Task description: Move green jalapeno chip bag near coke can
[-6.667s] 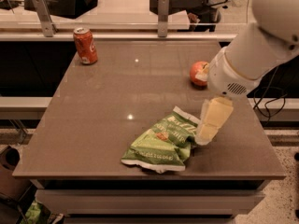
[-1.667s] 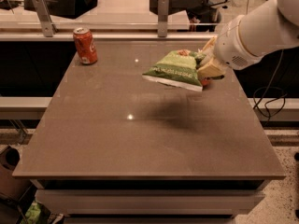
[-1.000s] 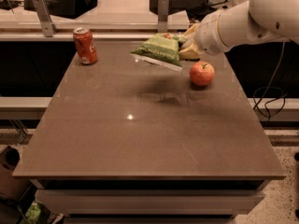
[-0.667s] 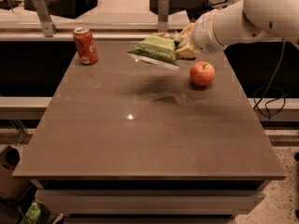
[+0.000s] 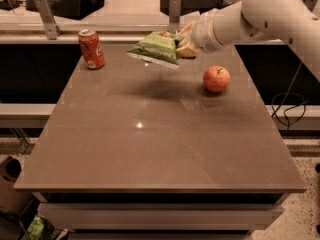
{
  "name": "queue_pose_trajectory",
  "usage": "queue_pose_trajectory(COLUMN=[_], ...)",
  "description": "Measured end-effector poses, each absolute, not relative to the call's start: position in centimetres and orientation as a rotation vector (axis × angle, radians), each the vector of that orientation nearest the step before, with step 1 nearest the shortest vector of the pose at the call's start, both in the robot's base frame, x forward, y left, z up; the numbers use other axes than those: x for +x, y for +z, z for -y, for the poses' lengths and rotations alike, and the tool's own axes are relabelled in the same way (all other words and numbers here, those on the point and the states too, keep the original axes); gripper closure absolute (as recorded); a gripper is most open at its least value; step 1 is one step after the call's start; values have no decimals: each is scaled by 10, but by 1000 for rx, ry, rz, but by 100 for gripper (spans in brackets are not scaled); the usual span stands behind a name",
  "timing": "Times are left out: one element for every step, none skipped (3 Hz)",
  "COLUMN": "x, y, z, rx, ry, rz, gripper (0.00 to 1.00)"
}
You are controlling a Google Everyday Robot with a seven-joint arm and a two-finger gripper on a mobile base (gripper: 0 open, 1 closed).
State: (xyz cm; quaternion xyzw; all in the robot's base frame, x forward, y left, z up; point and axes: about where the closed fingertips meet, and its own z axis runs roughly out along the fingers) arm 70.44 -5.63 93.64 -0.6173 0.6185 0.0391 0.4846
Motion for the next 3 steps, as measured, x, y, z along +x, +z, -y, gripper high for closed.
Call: queue_pose_trajectory(x=[726, 740, 749], y=[929, 924, 920], z=[36, 10, -19], rx=[-1493, -1509, -1539], ry=[132, 161, 159], rz=[-1456, -1404, -1373], gripper=[100, 100, 100])
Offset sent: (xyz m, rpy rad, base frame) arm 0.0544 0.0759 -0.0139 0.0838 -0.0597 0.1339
